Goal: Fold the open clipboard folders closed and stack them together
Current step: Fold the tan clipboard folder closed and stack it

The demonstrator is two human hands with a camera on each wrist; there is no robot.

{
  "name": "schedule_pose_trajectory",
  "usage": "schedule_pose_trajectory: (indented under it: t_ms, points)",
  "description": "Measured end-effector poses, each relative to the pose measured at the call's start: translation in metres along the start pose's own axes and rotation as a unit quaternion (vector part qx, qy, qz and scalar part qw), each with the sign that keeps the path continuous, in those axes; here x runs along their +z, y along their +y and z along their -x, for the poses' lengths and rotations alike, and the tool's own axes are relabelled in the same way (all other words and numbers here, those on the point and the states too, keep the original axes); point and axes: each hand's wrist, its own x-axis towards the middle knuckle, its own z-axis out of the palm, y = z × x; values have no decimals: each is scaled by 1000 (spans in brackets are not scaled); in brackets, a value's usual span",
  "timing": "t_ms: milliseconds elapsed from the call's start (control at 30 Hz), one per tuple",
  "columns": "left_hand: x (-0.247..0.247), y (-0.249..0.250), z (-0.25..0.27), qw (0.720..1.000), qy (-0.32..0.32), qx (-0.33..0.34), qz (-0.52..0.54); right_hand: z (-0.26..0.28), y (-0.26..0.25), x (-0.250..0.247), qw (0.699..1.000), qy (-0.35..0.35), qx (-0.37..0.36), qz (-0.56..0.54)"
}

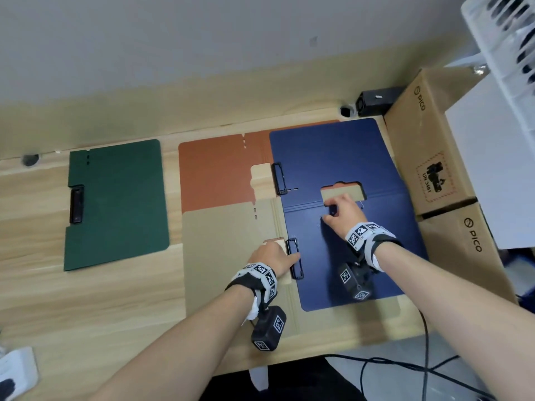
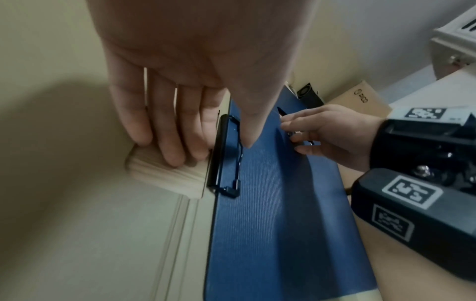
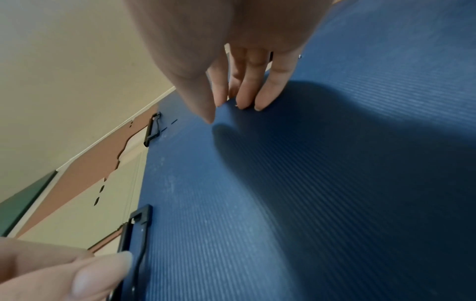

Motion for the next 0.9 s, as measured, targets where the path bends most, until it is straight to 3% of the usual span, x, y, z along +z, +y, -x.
schedule_pose_trajectory:
  t_ms: [400,533,900]
  points:
    - [1,12,-10,996,-21,46,-76,-10,-8,-1,997,-23,13,66]
    - [6,14,-3,993,23,69,-97,-11,-7,-1,997,-18,10,68]
    - [4,15,14,994,29,46,-92,-8,-11,-4,997,-13,12,72]
